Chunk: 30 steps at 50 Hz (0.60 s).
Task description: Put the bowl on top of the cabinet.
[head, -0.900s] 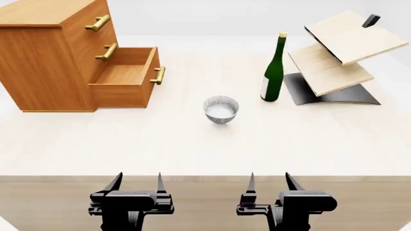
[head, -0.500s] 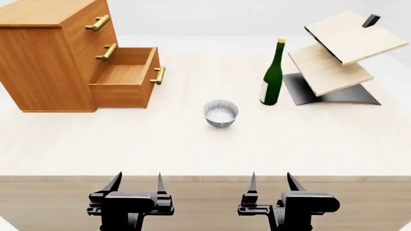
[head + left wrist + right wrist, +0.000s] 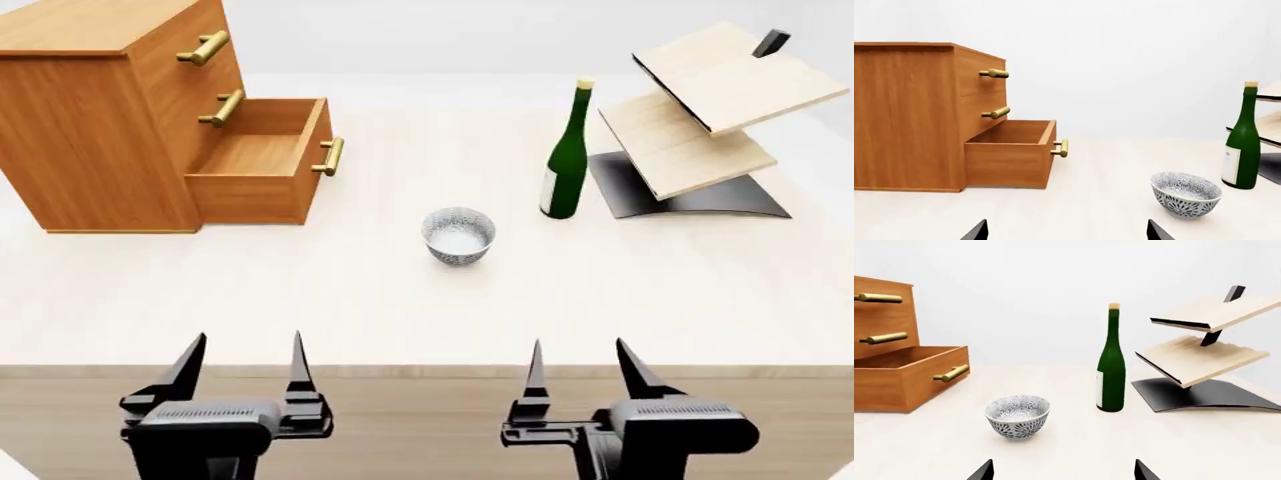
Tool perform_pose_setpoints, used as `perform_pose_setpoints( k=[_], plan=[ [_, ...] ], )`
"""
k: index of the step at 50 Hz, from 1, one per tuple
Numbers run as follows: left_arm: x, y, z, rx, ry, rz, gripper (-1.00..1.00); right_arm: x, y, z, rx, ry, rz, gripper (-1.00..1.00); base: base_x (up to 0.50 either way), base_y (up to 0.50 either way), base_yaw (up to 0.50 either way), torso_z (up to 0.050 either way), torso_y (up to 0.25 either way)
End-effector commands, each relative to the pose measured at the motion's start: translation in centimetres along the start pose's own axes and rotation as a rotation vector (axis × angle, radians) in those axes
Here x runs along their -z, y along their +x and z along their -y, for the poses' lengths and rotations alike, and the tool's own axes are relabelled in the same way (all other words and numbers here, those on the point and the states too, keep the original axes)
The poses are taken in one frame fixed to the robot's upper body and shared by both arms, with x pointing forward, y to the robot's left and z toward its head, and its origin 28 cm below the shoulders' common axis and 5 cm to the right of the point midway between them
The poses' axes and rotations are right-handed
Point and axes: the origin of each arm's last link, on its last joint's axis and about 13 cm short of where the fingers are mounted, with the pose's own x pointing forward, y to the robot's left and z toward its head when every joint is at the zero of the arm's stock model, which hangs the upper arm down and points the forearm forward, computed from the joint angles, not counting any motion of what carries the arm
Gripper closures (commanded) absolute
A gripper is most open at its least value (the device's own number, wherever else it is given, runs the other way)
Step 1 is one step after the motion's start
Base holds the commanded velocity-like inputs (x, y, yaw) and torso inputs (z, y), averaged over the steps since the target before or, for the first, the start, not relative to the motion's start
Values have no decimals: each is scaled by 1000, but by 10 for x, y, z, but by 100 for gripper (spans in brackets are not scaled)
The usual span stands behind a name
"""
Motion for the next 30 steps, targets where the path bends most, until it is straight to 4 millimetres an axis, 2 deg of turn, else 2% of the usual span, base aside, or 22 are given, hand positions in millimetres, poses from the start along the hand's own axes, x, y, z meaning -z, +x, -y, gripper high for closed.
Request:
perform_pose_setpoints(
  k=[1, 21, 30],
  plan=[
    [-22, -8, -4, -1, -13, 47, -100, -22, -10, 0, -11, -7, 53, -100, 0, 0, 0, 0, 0],
    [-34, -14, -8, -7, -27, 84, -100, -38, -19, -1, -26, -30, 113, -100, 0, 0, 0, 0, 0],
    [-38, -15, -9, -9, -33, 97, -100, -44, -21, -1, -27, -27, 131, -100, 0, 500, 0, 0, 0]
  ],
)
